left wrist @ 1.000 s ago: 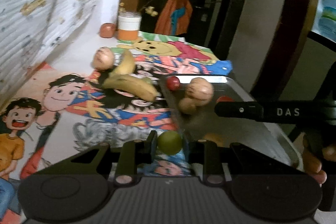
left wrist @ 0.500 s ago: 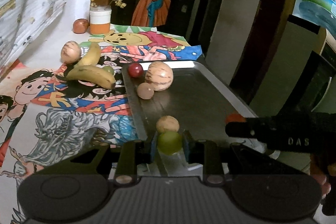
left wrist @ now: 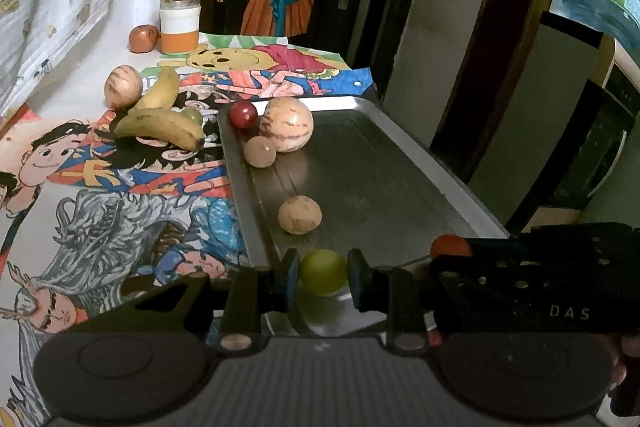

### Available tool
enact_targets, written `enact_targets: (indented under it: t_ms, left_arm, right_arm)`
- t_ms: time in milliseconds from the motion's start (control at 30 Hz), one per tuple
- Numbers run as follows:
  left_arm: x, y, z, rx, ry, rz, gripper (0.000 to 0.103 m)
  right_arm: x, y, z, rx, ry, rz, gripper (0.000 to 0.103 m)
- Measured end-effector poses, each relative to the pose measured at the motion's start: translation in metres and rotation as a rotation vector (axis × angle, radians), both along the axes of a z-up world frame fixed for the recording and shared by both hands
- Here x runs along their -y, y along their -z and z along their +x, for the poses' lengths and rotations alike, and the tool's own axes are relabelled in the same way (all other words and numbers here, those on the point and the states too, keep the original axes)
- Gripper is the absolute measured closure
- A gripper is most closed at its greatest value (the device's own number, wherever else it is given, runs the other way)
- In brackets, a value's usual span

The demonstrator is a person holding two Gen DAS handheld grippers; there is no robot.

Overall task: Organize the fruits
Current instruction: 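Carry the grape and tomato into the tray and open both tools, then pull both tools back from the tray toward the fruit pile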

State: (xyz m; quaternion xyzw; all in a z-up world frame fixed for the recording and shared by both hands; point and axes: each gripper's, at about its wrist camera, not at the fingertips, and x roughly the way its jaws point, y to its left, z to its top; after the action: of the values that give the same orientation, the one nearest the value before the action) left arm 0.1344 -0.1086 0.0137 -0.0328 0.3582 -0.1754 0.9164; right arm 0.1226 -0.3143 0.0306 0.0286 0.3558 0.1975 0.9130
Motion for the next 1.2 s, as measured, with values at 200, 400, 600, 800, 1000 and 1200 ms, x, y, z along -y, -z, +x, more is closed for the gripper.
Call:
enact_targets:
  t_ms: [200,400,600,800,1000,1200]
  left_arm:
    - [0.0,0.002,0.0,-0.01,-0.003,0.0,0.074]
    - [-0.003,0.003,0.0,-0.024,-0.009,-0.013,0.074]
    - [-0.008,-0.001,-0.003,-0.025,-0.022,-0.035,0.071]
    - [-0.017,-0.013,-0.014,0.007,-0.06,-0.049,0.061]
    - [-0.032,-0.021,-0.03,0.03,-0.091,-0.055,0.043]
    - [-0.053,-0.025,-0.049,0.055,-0.171,-0.05,0.011]
  right_arm:
    - [-0.001,0.002,0.0,0.0,0.003,-0.004,0.072]
    - [-0.001,0.002,-0.001,-0.002,0.004,-0.002,0.07]
    - [-0.001,0.001,-0.005,0.001,0.017,0.0,0.067]
    - [0.0,-0.009,-0.018,0.02,0.033,0.007,0.054]
    - [-0.001,-0.018,-0.031,0.037,0.043,0.023,0.034]
    - [-0.008,-0.026,-0.045,0.051,0.047,0.022,0.015]
